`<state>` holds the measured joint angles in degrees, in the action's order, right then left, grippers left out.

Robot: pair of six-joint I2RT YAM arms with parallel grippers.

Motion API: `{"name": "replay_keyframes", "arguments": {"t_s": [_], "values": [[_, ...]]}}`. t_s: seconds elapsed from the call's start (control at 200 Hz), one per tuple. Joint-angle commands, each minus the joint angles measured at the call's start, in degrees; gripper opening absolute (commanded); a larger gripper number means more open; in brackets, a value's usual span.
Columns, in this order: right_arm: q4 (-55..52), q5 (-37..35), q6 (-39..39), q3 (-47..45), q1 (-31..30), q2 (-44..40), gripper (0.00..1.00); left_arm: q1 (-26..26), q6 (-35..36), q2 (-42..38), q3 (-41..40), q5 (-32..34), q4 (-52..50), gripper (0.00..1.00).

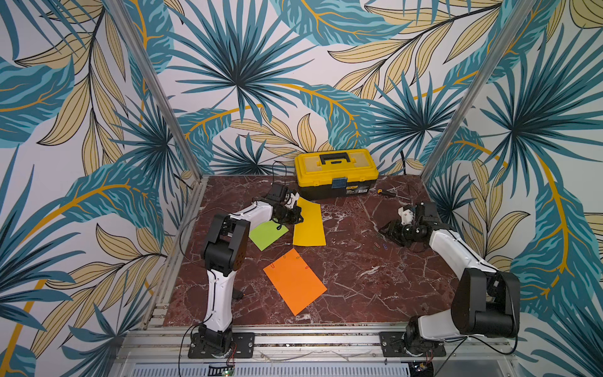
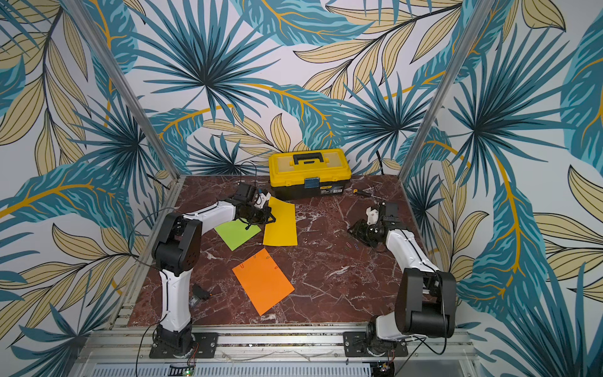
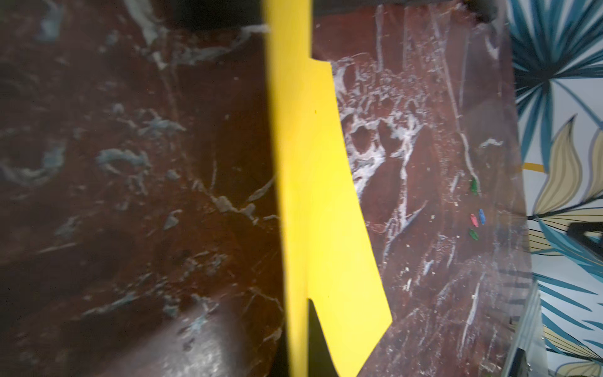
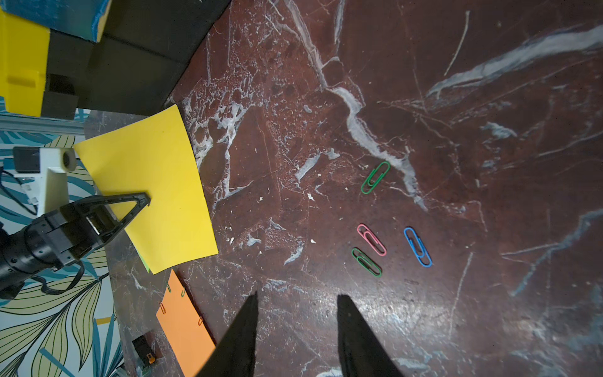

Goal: Unclip the paperclips from the documents
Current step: Place the document at the center of the board.

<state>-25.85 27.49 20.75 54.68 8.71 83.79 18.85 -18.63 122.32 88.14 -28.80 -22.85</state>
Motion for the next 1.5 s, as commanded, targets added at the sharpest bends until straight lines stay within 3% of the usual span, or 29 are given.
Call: {"name": "replay_keyframes", "arguments": {"t_s": [0.0,0.165,0.305,0.511,0.736,0.786,0.886,1.006,1.272,1.497], "values": [[-1.3,0.8,-0.1,0.7,0.3,-1.5,0.42,0.3,0.5,0.8,2.7,6.0,-3.7,0.00],[-1.0,0.9,0.0,0.6,0.3,-1.5,0.42,0.5,0.3,2.5,4.5,7.7,-4.2,0.01],[-1.0,1.0,0.0,0.5,0.2,-1.5,0.42,1.4,1.1,4.0,6.8,7.3,-5.1,0.09],[-1.2,1.3,0.0,0.4,0.2,-1.7,0.42,1.9,1.6,4.7,8.5,9.0,-6.6,0.43],[-0.9,1.8,0.0,0.2,0.2,-1.7,0.42,1.9,1.6,1.6,6.0,11.9,-6.7,0.68],[-0.6,2.1,0.1,0.1,0.1,-1.7,0.42,1.8,1.5,0.7,5.5,12.4,-6.7,0.81],[-0.6,2.4,0.0,0.2,-0.2,-1.7,0.42,1.8,1.6,-1.4,4.3,12.9,-5.8,0.90],[-0.7,2.7,-0.2,0.2,-0.4,-1.9,0.42,1.8,1.4,-4.6,1.6,12.7,-3.1,0.95],[-0.7,4.1,-1.8,0.2,-2.3,-2.0,0.43,1.9,0.8,-11.4,-5.1,11.6,-0.8,0.96],[0.5,5.2,-3.2,-0.4,-7.3,-1.0,0.46,2.9,-1.4,-22.5,-17.4,12.9,1.0,0.95]]}}
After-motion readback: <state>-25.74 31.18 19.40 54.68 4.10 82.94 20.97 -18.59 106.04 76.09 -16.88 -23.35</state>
